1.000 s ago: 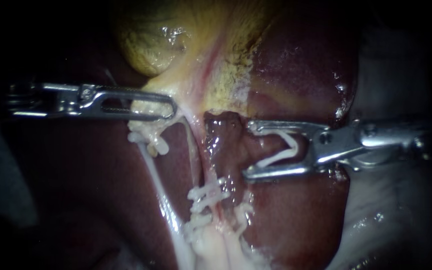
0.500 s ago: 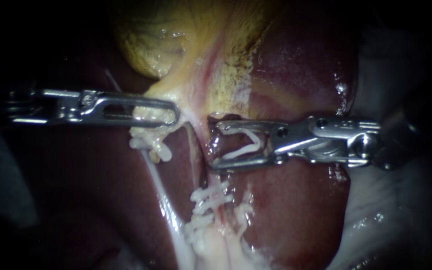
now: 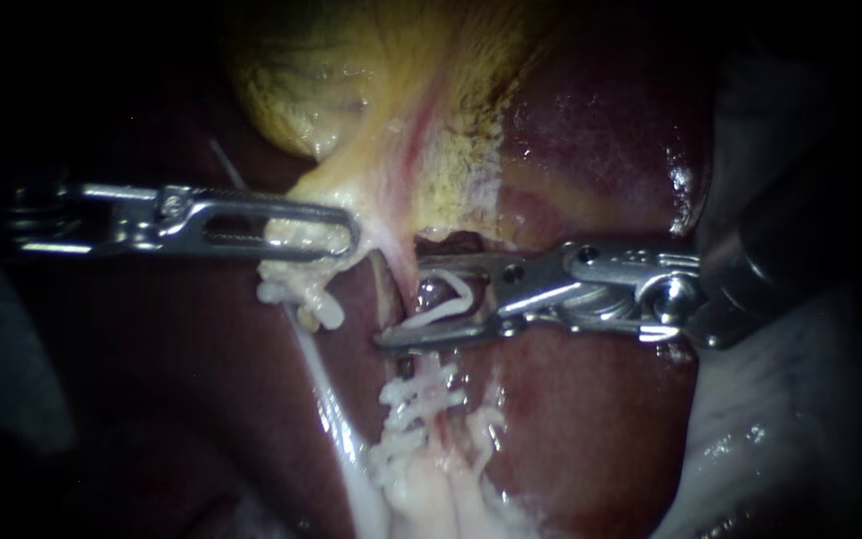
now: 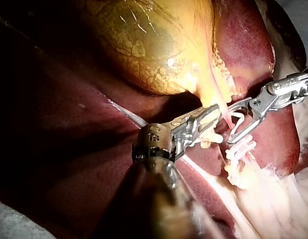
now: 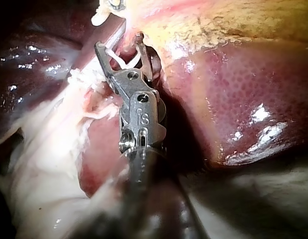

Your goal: Clipping third clip right tube

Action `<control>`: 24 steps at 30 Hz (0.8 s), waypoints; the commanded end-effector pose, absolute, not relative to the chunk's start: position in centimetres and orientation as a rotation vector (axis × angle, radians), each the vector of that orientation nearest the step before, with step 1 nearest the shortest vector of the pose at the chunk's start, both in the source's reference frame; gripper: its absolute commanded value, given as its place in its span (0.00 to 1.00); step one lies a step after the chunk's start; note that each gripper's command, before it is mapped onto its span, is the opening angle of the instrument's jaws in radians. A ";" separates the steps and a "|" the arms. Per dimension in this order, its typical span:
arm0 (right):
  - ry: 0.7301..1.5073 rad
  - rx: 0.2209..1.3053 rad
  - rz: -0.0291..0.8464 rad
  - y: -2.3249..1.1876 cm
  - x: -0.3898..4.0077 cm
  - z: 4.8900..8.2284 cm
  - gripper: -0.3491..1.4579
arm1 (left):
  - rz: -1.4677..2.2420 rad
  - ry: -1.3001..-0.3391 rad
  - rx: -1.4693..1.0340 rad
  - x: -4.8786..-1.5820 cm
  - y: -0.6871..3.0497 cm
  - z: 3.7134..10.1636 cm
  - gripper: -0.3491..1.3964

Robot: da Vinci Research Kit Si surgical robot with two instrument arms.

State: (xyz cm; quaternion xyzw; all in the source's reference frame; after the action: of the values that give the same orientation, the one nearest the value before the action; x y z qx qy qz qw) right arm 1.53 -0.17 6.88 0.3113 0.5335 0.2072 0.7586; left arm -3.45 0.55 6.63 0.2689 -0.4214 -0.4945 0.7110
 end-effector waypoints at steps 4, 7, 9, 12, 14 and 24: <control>1.245 0.749 0.498 -0.11 1.53 6.82 0.45 | -1.096 -0.935 0.598 -3.45 0.56 6.65 0.00; 1.289 0.794 0.529 -0.06 1.53 6.78 0.44 | -1.095 -0.935 0.598 -3.44 0.57 6.66 0.00; 1.316 0.822 0.554 -0.04 1.52 6.76 0.44 | -1.095 -0.935 0.598 -3.44 0.57 6.66 0.00; 1.346 0.864 0.586 -0.01 1.52 6.73 0.44 | -1.095 -0.935 0.598 -3.44 0.57 6.66 0.00; 1.361 0.886 0.597 0.01 1.52 6.71 0.44 | -1.095 -0.935 0.598 -3.44 0.57 6.67 0.00; 1.363 0.952 0.647 0.05 1.51 6.68 0.37 | -1.094 -0.935 0.597 -3.44 0.57 6.69 0.00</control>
State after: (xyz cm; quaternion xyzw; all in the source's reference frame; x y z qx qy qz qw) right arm 1.51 0.05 6.67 0.4188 0.5934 0.2842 0.6259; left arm -3.44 0.57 6.69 0.2693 -0.4217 -0.4934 0.7115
